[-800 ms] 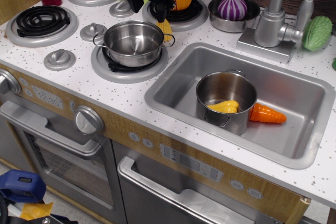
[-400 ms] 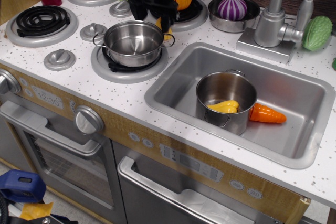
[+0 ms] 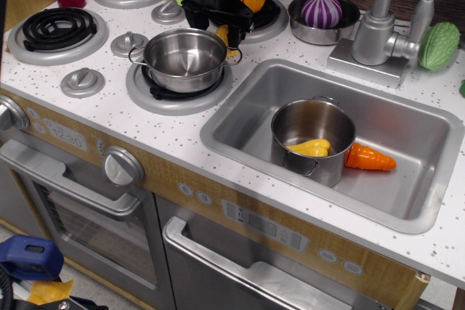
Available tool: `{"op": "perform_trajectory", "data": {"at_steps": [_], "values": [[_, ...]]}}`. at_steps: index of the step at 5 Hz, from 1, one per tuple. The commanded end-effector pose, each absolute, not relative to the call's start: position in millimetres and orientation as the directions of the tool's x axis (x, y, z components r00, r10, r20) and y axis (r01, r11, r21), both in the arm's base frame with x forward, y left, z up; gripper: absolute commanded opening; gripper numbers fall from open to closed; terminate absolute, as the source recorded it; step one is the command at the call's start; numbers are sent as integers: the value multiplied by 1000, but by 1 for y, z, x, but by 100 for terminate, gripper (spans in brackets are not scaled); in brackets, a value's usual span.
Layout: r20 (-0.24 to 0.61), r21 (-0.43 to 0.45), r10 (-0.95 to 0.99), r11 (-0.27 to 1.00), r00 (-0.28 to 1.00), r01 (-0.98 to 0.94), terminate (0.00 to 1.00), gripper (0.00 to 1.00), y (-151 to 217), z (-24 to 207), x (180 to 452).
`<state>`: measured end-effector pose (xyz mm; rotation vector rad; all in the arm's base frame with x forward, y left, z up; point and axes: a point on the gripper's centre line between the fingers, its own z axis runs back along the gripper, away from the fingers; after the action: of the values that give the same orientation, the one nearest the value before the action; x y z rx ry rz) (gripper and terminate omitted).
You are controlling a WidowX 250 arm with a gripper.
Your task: Put corn in pan which is on stove
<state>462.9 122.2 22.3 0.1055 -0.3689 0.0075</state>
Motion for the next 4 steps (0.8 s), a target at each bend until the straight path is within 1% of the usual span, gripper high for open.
{"op": "perform_trajectory", "data": {"at_steps": [1,2,3,4], "values": [[427,81,-8,996,904,-29,0,100,127,31,473],[430,63,16,997,903,-47,0,0,125,29,471],[419,74,14,996,908,-50,0,0,124,38,470],[348,172,-46,985,937,-16,0,0,123,82,461]]}}
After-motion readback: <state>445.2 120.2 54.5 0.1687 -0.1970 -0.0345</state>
